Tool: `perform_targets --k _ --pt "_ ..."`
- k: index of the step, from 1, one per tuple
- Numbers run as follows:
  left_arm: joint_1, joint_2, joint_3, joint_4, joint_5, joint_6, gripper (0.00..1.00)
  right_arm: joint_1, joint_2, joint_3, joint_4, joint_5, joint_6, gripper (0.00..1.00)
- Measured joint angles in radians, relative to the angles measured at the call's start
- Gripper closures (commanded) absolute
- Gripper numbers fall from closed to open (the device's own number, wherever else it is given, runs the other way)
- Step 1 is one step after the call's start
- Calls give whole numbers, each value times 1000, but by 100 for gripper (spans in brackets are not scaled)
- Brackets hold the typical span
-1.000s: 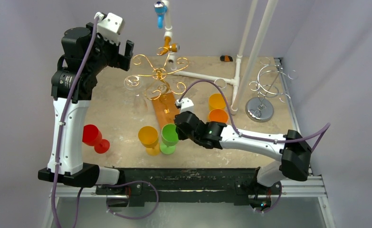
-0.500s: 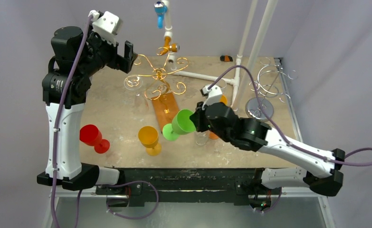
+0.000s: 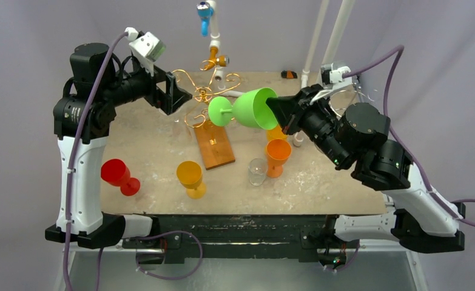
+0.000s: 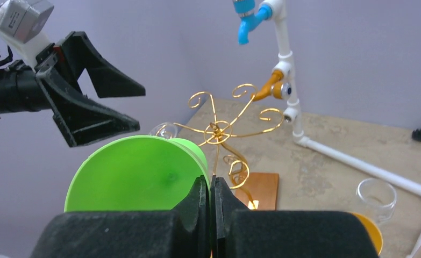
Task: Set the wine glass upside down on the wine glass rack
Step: Turn the wine glass upside down at the wine rack.
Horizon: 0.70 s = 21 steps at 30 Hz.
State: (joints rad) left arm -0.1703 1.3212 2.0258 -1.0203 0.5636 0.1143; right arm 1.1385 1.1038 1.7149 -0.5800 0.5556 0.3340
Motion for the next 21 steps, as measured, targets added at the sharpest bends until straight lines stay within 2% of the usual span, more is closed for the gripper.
perform_targets --k 10,21 --pt "0 -9 -18 -56 170 -11 1 0 127 30 172 27 -187 100" --pt "0 -13 -133 18 229 -105 22 0 148 20 364 -48 -240 100"
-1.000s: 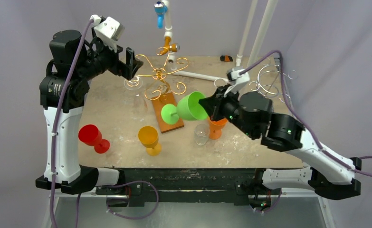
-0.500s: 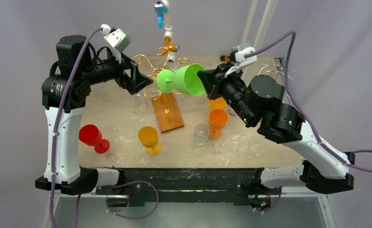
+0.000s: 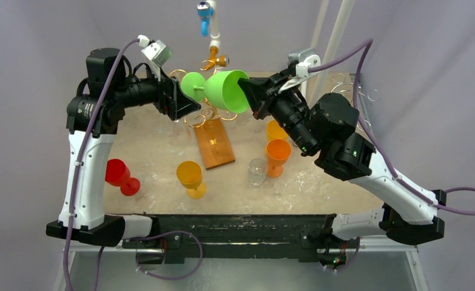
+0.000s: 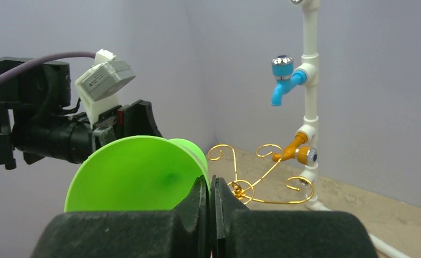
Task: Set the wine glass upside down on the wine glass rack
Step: Turn the wine glass upside down at the wine rack.
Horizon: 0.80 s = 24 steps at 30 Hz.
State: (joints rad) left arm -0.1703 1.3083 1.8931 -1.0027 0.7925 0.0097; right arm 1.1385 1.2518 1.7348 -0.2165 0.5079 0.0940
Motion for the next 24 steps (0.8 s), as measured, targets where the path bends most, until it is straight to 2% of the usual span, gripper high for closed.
perform_targets --k 3,6,8,10,11,13,16,18,24 --pt "0 2 -16 43 -2 -28 38 0 -5 -23 29 -29 3 100" --pt "0 2 -19 83 -4 -51 70 0 -10 -58 48 -52 10 100" --pt "-1 2 -19 92 -2 -55 85 0 -11 -84 77 -56 15 100" --pt "-4 0 -19 96 -3 -54 96 -3 -19 -119 101 -56 23 84" --pt "-3 0 -19 97 -9 -52 100 -3 -28 -138 107 -56 26 68" --pt "0 0 -18 108 -26 -41 100 -1 -46 -168 95 -72 37 29" --pt "-1 -1 -16 107 -72 20 100 2 -51 -171 72 -97 53 8" --pt "0 -5 -16 114 -108 65 100 2 -53 -159 27 -113 60 1" --pt "0 -102 -97 238 -203 232 100 0 -63 -62 -196 -200 75 1"
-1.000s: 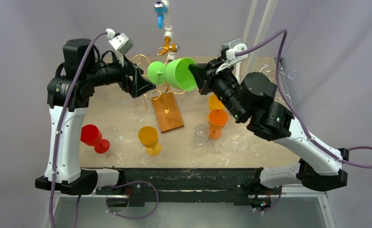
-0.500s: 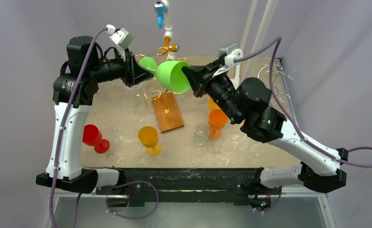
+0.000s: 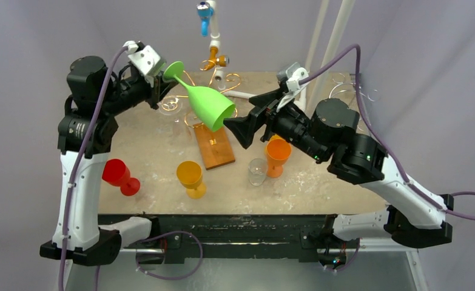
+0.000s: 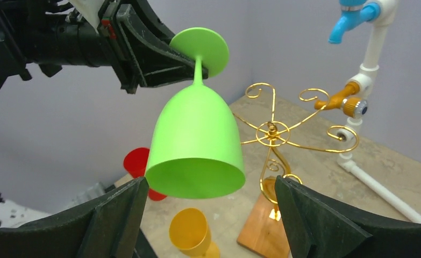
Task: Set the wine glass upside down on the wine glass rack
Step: Turn the wine glass upside down at the wine rack.
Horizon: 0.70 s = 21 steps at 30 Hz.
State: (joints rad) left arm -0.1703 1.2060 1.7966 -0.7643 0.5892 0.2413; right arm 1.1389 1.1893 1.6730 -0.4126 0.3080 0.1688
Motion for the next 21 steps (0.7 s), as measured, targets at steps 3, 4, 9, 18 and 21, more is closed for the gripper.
perform_targets --k 3,4,9,18,21 --pt "0 -61 -31 71 -5 91 100 1 2 84 -101 -63 3 1" --pt "0 -77 -42 93 -3 114 100 1 3 109 -125 -80 4 1" --pt "0 -192 -166 241 41 238 100 0 68 243 -180 -169 23 1" --pt "0 -266 -252 324 122 373 100 1 308 318 -200 -298 58 1" --pt "0 -275 -257 329 123 409 100 0 333 251 -205 -328 71 3"
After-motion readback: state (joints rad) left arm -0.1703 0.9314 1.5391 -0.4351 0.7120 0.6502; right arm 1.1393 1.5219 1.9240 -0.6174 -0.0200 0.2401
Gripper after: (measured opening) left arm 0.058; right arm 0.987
